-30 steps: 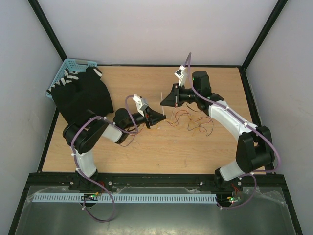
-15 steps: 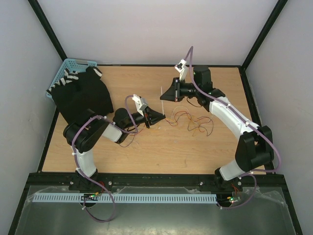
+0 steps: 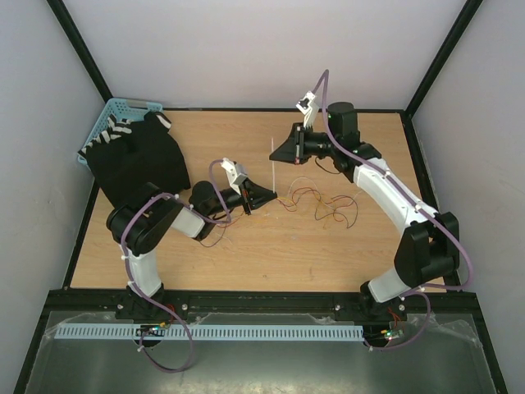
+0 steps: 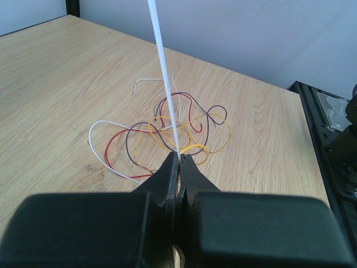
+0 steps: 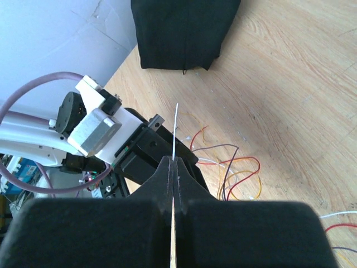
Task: Zip-tie the wires
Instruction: Tie the cable at the center of the board.
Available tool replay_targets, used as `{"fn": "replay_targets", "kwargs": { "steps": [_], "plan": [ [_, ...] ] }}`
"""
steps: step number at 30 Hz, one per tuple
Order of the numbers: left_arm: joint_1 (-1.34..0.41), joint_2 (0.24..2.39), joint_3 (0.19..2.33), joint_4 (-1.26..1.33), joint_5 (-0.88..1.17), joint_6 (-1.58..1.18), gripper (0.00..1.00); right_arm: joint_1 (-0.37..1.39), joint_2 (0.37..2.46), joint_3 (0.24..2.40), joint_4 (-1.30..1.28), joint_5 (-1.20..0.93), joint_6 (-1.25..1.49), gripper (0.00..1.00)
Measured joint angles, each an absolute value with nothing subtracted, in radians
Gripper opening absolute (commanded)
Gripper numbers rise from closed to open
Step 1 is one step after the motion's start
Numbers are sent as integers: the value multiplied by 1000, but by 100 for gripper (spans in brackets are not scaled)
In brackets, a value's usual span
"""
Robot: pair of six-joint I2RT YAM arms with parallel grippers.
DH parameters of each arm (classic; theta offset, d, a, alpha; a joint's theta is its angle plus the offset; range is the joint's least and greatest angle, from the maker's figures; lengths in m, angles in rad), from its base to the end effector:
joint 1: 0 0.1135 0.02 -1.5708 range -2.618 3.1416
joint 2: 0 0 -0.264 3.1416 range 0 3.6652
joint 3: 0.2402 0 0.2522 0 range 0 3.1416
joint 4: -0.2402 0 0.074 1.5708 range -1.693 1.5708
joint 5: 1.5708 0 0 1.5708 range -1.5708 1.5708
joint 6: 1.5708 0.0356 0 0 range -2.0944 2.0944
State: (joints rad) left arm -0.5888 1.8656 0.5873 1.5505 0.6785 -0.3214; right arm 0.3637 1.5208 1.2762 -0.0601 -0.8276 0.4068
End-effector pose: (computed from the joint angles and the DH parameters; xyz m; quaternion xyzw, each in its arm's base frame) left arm 0.2560 -0.1978 0.1762 0.3387 0.5297 -0.5109 0.5862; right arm 0.3202 0.1499 0.3466 -0.2219 0.7431 0.5040 0.3802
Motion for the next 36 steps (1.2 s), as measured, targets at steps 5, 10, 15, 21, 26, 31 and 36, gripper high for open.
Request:
{"fn": "replay_targets", "kwargs": {
  "steps": [5, 10, 15, 21, 26, 31, 36],
  "plan": [
    [-588, 1866, 587, 1550, 680, -325, 0, 359, 1522, 1289, -60, -831, 407, 33],
    [-580, 1874, 567, 1481, 703, -358, 0, 318, 1496, 1296, -28, -817, 371, 59],
    [-557, 1869, 563, 1464, 702, -411, 0, 238, 1339, 1187, -12, -750, 293, 66],
    [-522, 1826, 564, 1445, 690, -480, 0, 202, 1147, 973, 21, -598, 187, 79],
    [-516, 1765, 599, 1406, 664, -497, 0, 203, 1055, 761, 97, -499, 129, 81],
    [-506, 1730, 711, 1303, 643, -501, 0, 203, 1019, 637, 166, -467, 110, 81],
    [-505, 1656, 794, 1086, 612, -477, 0, 203, 1004, 595, 250, -505, 99, 79]
  ]
}}
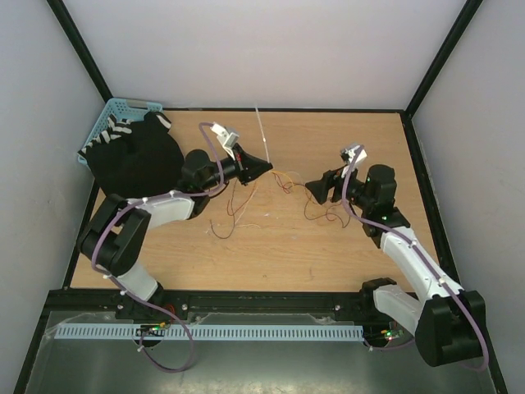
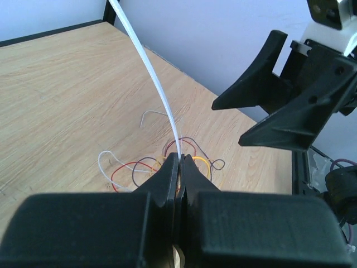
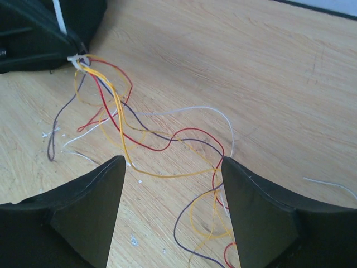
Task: Zip-tie the wires
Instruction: Tie the cable at the center of the board, then adjust the cable at the center of the board.
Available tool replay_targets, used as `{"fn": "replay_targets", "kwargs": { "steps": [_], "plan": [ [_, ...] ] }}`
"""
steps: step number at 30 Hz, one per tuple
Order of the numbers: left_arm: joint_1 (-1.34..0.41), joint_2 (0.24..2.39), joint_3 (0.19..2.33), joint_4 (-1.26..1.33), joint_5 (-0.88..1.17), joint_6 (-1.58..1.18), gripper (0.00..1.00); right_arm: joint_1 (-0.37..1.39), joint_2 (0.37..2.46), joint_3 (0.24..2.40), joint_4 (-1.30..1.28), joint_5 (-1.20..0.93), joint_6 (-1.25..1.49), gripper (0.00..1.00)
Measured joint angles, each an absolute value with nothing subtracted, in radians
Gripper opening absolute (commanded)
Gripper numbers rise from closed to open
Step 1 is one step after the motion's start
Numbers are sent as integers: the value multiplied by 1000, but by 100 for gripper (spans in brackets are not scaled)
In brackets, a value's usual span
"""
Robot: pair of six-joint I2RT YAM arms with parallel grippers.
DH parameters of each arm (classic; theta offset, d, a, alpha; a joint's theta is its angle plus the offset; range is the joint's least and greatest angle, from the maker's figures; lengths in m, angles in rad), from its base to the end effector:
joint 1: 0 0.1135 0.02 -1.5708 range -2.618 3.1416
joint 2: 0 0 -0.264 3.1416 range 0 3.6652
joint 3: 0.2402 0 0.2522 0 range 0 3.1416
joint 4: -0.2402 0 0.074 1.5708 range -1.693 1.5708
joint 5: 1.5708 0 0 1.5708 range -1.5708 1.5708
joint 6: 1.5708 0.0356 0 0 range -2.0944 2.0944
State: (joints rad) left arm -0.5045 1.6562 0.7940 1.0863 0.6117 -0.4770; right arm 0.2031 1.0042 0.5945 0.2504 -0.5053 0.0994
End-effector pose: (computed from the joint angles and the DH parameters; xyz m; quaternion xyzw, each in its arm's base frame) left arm 0.2948 -0.1861 0.2525 0.2435 0.5914 -0.5169 0.5690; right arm 0.2225 0.0634 0.2770 -0.2001 0.7276 0.2827 0.5922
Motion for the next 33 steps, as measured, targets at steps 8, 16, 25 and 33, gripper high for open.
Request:
{"fn": "replay_targets", "kwargs": {
  "steps": [8, 16, 25, 33],
  "plan": [
    [-506, 1585, 825, 846, 601, -472, 0, 203, 986, 429, 521, -620, 142, 75],
    [-511, 1514, 825, 689, 596, -471, 0, 213, 999, 280, 809, -676, 147, 68],
    [-517, 1483, 837, 616, 597, -472, 0, 301, 1062, 213, 1040, -683, 36, 73],
    [-524, 1465, 837, 590, 597, -471, 0, 376, 1180, 294, 1104, -688, 27, 83]
  ]
}}
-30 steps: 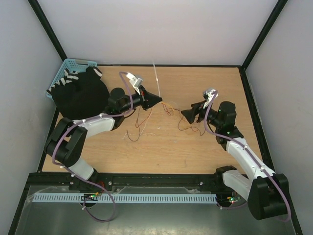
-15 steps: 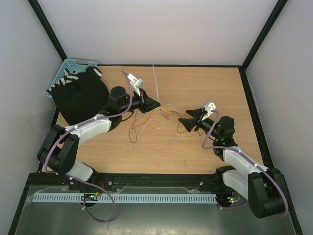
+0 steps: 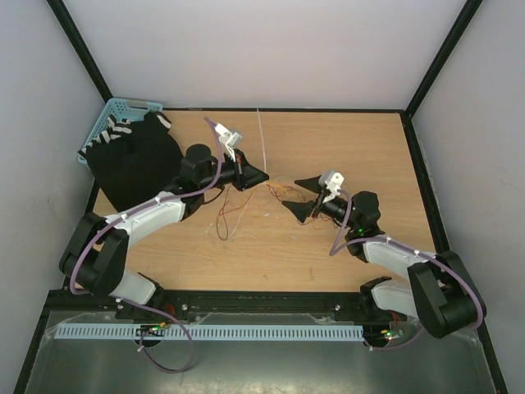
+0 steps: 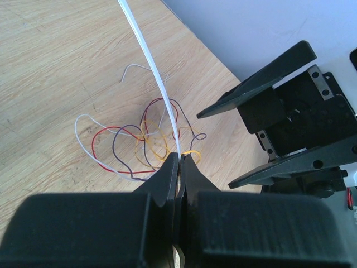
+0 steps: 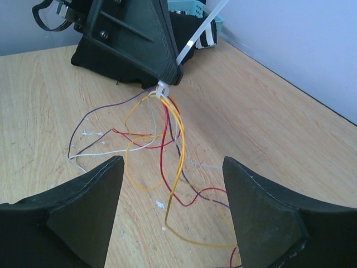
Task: Zip-tie the wires
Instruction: Adjust the cable at the center of the board.
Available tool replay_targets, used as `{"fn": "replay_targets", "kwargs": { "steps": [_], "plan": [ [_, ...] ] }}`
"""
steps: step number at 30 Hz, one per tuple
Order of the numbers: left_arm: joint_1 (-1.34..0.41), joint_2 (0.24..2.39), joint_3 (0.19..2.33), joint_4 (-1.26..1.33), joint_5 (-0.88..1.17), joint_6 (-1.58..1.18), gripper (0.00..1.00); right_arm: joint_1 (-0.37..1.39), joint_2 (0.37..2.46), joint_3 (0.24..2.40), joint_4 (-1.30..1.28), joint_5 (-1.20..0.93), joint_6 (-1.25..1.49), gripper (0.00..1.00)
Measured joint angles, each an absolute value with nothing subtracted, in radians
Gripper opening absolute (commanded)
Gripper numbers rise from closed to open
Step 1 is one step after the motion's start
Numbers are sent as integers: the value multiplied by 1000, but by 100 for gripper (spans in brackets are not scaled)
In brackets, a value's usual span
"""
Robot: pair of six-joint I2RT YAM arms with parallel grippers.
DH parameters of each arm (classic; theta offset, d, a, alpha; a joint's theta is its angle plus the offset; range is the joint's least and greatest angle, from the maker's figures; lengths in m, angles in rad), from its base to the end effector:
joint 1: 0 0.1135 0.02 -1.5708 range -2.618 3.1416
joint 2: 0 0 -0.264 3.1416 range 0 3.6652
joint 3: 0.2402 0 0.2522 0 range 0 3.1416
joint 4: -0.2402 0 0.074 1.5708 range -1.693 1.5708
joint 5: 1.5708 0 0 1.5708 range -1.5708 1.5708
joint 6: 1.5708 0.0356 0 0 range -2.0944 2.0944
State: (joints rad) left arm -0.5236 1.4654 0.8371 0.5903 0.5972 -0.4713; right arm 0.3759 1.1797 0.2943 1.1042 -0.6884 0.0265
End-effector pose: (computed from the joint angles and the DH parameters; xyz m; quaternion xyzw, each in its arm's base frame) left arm 0.2749 -0.1819 0.2767 0.2220 0.6830 -0.5026 0.4814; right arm 0.1963 0.1018 0.2279 -0.3616 0.5343 0.3536 0.6773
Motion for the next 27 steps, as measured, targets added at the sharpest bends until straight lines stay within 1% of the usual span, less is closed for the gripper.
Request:
{"fn": "replay_targets", "kwargs": {
  "steps": [8, 12, 14, 16, 17, 22, 27],
  "plan": [
    [-528, 1439, 837, 558, 596, -471, 0, 393, 1219, 337, 1108, -682, 25, 85],
    [-528, 1405, 841, 524, 596, -471, 0, 394, 1215, 338, 1110, -681, 34, 84],
    [-528, 1389, 851, 501, 595, -471, 0, 395, 1206, 342, 1109, -683, 47, 79],
    [-528, 1374, 860, 485, 593, -468, 0, 395, 1188, 351, 1109, -691, 64, 70],
    [-528, 1367, 864, 477, 592, -467, 0, 395, 1175, 353, 1112, -695, 69, 68],
    [-528, 1336, 870, 439, 578, -454, 0, 397, 1091, 332, 1142, -738, 78, 62],
    [-530, 1332, 870, 412, 567, -453, 0, 457, 1040, 264, 1160, -780, 39, 61]
  ]
}}
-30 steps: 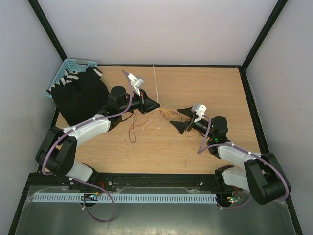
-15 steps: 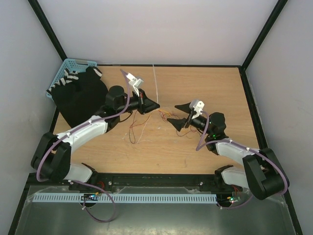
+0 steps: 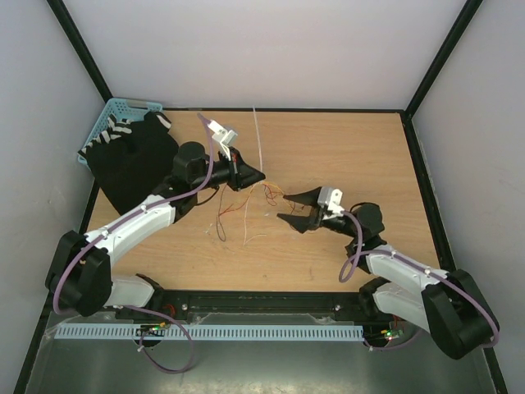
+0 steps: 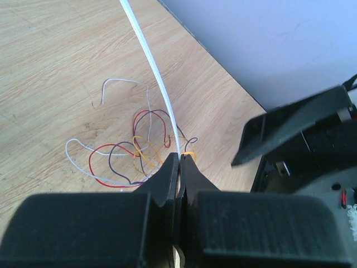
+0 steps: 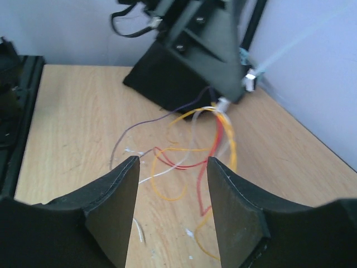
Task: Zip-tie the wires
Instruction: Adjust the cable at the center of the board.
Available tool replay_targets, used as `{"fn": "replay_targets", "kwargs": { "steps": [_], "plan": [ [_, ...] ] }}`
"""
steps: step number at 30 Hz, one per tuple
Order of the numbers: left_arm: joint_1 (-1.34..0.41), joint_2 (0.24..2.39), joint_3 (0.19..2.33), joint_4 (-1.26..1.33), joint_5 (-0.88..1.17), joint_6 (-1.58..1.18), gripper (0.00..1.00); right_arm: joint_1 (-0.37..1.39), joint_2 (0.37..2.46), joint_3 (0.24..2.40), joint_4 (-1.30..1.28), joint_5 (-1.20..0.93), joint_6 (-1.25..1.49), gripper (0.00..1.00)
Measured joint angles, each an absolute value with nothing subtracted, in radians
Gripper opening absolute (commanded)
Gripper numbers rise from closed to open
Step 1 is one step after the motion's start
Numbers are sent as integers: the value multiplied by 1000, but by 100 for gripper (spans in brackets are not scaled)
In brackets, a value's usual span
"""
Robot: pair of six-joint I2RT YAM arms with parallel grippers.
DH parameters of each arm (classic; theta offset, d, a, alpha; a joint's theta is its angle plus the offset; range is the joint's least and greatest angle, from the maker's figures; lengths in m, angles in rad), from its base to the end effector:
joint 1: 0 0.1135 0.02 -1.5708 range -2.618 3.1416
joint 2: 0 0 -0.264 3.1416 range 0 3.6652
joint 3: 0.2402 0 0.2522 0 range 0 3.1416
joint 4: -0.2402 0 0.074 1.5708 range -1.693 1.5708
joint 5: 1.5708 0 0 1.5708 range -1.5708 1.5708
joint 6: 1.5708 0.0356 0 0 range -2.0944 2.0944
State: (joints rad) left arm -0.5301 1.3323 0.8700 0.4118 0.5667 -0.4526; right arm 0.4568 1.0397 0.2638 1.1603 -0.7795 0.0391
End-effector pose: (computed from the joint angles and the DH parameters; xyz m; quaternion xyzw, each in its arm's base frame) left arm 0.2557 -0.1720 0.3092 0.2195 0.6878 -0.4908 0.4877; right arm 0.1642 0.1086 0.2496 -0.4154 0.4405 0.3941 0.6914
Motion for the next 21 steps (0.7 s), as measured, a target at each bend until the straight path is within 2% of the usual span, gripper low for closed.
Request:
{"fn": "replay_targets", "kwargs": {
  "steps": [7, 21],
  "plan": [
    [-534, 1332, 870, 388, 554, -452, 0, 599, 1113, 260, 1102, -739, -103, 62],
    [-538, 1325, 887, 345, 529, -432, 0, 633, 1441, 331, 1192, -585, -157, 63]
  ]
}}
